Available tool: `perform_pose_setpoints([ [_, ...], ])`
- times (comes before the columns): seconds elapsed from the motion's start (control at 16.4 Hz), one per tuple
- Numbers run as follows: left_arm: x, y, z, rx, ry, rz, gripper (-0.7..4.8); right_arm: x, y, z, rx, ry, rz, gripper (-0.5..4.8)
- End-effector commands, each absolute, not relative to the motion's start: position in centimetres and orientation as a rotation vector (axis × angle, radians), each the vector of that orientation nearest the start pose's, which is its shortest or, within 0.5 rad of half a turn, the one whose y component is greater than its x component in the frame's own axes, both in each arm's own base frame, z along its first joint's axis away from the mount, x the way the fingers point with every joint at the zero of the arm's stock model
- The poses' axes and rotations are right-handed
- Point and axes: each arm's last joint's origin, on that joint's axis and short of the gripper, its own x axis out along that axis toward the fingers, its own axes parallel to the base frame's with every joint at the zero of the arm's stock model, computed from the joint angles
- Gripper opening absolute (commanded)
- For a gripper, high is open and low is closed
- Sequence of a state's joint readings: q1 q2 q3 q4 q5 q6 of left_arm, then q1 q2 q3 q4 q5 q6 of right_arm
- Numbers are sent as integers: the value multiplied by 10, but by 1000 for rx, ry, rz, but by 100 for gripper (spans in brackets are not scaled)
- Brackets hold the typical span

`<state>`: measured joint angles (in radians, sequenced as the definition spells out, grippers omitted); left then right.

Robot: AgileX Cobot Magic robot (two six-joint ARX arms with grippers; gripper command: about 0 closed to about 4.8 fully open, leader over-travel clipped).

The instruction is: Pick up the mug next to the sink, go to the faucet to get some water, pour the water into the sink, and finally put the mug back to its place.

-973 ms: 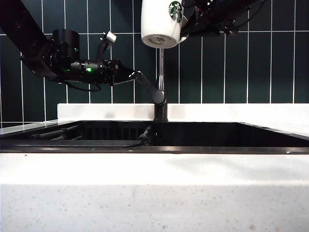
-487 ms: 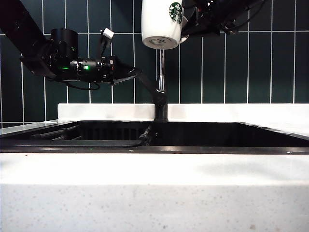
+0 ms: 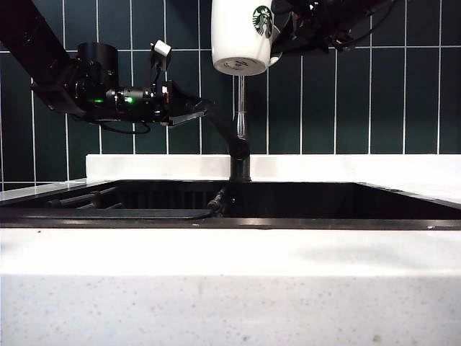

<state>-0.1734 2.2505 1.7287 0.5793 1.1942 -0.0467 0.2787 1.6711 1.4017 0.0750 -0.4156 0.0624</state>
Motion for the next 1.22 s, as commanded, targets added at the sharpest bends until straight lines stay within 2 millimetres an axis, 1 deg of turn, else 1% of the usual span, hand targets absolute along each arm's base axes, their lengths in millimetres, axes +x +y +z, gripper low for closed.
perform_pose_setpoints([
  [0.06,491,-118,247,-10,-20,-1416,178,370,119,354,80,148,700,-1],
  [0.18,492,-118,247,3,-32,-1399,179,370,119,354,80,149,700,-1],
  [0.37,496,-117,247,35,-64,-1264,181,370,119,354,79,149,700,-1],
  [0.67,497,-116,247,51,-73,-1223,183,370,119,354,75,148,701,-1],
  [1.03,497,-116,241,60,-29,-1215,183,370,119,354,58,143,698,-1],
  [1.22,499,-115,242,67,-37,-1140,183,370,119,352,58,155,698,-1],
])
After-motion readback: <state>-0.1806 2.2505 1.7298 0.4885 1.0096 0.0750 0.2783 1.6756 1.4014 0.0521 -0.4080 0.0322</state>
